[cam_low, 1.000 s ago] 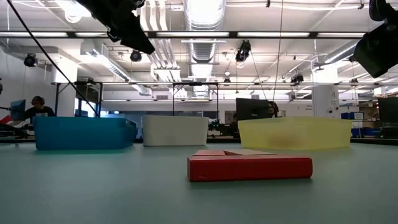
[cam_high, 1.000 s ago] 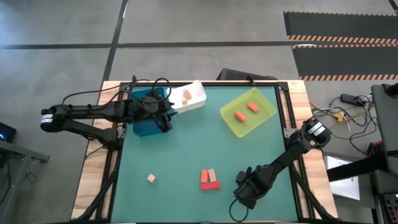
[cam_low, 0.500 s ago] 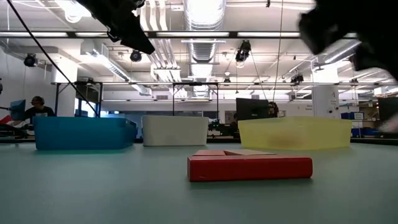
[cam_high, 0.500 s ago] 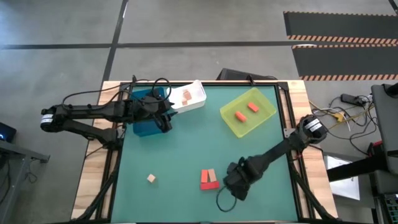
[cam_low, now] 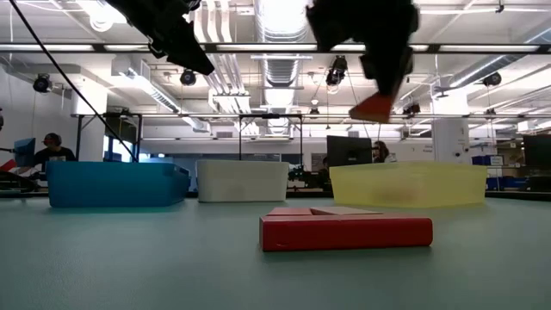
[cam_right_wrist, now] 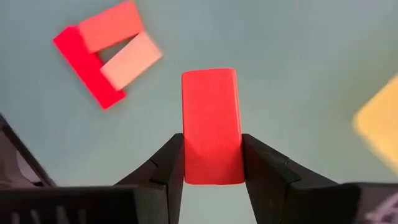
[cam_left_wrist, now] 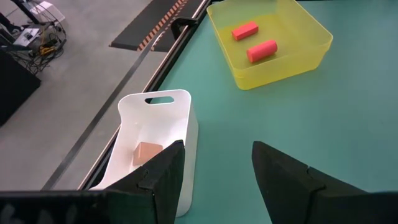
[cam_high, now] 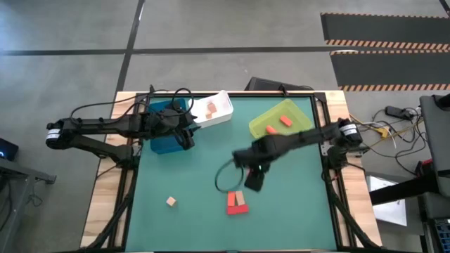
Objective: Sort & place blocks by color
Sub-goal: Put the orange block into the yellow bin
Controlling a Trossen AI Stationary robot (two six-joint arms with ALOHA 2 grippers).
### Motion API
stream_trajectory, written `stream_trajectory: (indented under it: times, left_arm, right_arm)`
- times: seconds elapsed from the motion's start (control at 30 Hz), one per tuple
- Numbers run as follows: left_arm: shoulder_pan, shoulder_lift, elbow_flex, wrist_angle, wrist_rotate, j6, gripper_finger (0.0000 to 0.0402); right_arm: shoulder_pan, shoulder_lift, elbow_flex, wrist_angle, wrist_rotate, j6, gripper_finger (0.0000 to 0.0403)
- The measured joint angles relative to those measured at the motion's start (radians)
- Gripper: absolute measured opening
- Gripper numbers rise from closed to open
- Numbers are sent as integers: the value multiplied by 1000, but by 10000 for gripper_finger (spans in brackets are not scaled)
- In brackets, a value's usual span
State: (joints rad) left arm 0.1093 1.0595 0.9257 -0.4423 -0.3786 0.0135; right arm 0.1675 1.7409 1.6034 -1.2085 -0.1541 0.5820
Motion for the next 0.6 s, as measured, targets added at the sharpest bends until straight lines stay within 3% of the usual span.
stream_trajectory:
  times: [0.3,0.6]
  left_arm:
    - [0,0,0,-1,0,0,173]
    - [0,0,0,-13,0,-8,173]
  right_arm:
    - [-281,0,57,-92,25,-259,122]
    - [-605,0,-4,-146,53,-421,122]
